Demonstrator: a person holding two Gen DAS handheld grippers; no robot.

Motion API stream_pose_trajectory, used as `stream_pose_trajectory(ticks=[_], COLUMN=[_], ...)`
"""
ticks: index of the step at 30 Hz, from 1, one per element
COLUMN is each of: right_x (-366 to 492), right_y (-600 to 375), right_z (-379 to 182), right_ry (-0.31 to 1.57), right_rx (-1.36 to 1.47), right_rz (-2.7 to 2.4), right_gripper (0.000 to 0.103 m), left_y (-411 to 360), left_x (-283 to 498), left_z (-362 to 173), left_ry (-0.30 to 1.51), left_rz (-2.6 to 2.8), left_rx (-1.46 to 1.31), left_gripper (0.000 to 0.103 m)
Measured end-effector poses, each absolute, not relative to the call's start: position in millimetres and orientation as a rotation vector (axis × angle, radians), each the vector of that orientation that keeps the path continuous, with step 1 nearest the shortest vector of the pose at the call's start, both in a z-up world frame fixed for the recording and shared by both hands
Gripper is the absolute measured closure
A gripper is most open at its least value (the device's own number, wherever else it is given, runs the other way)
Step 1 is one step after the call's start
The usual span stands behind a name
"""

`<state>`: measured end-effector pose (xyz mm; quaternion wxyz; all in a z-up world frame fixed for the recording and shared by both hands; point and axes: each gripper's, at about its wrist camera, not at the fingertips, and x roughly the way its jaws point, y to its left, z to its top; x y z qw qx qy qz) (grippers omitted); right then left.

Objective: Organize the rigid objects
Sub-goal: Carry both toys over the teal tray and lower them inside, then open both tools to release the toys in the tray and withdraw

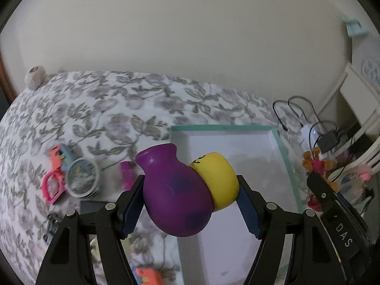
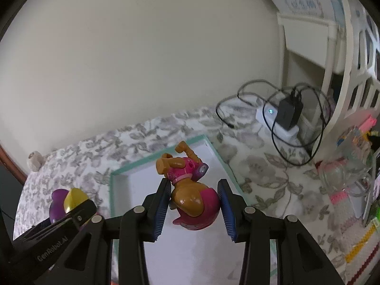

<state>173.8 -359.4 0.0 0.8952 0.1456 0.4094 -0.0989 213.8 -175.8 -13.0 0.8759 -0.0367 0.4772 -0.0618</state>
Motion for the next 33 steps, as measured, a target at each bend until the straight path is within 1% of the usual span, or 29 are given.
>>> stream_pose_trajectory(ticks=[7,13,26,33], right_x=[185,186,186,185], right_y=[-361,-361,-362,-360], right_z=[-42,-56,-61,-58], right_ry=[0.936,0.972,1.008,1.016], right_rx=[0.255,0.24,0.226,0.206], right_rz=[-0.239,-0.232,-0.24,-0.237], right_gripper=[0.061,0.061,0.061,0.061], left_y=[-195,-196,-197,-194], left_x=[227,229,227,225], left_z=[-48,-71,-77,-71], left_ry=[1.032,1.09,1.114,1.117], left_rz=[-0.14,-0.14,-0.165,-0.184], left_rx=[-0.012,-0.02,-0.007,-0.05], left_gripper=[0.029,0.029,0.028,0.027])
